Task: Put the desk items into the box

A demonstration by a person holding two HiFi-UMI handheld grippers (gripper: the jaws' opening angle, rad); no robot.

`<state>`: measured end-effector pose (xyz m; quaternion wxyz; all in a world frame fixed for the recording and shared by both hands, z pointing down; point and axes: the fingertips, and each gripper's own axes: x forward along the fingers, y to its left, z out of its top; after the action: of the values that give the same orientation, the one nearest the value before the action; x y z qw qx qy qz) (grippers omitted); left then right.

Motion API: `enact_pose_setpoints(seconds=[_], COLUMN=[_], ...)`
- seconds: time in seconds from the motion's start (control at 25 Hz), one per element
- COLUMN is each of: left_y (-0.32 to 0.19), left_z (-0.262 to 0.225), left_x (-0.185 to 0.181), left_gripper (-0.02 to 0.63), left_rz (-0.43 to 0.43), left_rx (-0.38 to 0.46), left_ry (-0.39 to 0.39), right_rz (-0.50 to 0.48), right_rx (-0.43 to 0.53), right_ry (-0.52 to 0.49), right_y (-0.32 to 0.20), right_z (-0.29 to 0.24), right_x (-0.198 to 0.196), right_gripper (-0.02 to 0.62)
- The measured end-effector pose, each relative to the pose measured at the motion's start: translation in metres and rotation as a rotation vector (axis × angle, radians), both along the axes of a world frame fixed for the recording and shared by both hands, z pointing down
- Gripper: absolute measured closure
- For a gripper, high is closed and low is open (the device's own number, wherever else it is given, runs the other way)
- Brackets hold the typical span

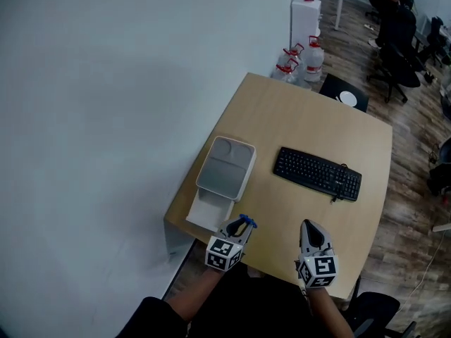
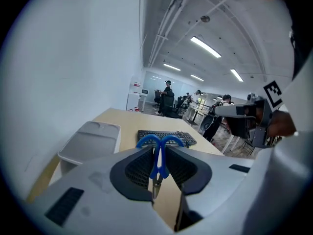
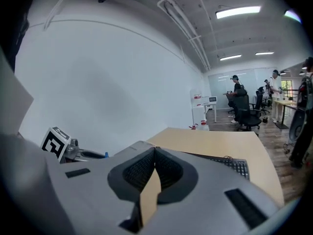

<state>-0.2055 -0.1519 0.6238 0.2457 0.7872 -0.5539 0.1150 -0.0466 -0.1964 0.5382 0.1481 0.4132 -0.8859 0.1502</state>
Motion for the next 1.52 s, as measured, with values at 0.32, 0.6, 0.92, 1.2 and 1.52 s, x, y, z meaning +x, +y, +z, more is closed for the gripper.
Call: enact_pose_setpoints(seconds=[0.32, 0.6, 0.92, 1.2, 1.52], left_y=[0.001, 0.01, 0.005, 0.003, 0.005], left_z=[0.004, 0.02, 0.038, 0.054, 0.089], left_x=[-0.086, -0.15, -0.176, -0.183, -0.173], left_gripper=[0.525, 0.525, 0.525, 0.525, 0.525], left_rz=[-0.017, -0.03, 0.035, 0.124, 0.252], left_rx=[-0.01, -0.084, -0.122, -0.156, -0.218], left_ry=[-0.004, 0.01, -0.016, -0.126, -0.21], right_rz=[-0.042, -0.027, 0.037, 0.067, 0.119], right_rx=[-0.03, -0.022, -0.025, -0.012, -0.011], right_ry=[0.036, 0.055, 0.065, 0.074, 0.074], right_y=[-0.002, -0.005, -0.006, -0.008, -0.012], right_z=[0.005, 0.001, 0.005, 0.004, 0.008], right_x=[-0.097, -0.154, -0.174, -0.188, -0.186], right_gripper=[0.537, 0.537, 0.537, 0.536, 0.537])
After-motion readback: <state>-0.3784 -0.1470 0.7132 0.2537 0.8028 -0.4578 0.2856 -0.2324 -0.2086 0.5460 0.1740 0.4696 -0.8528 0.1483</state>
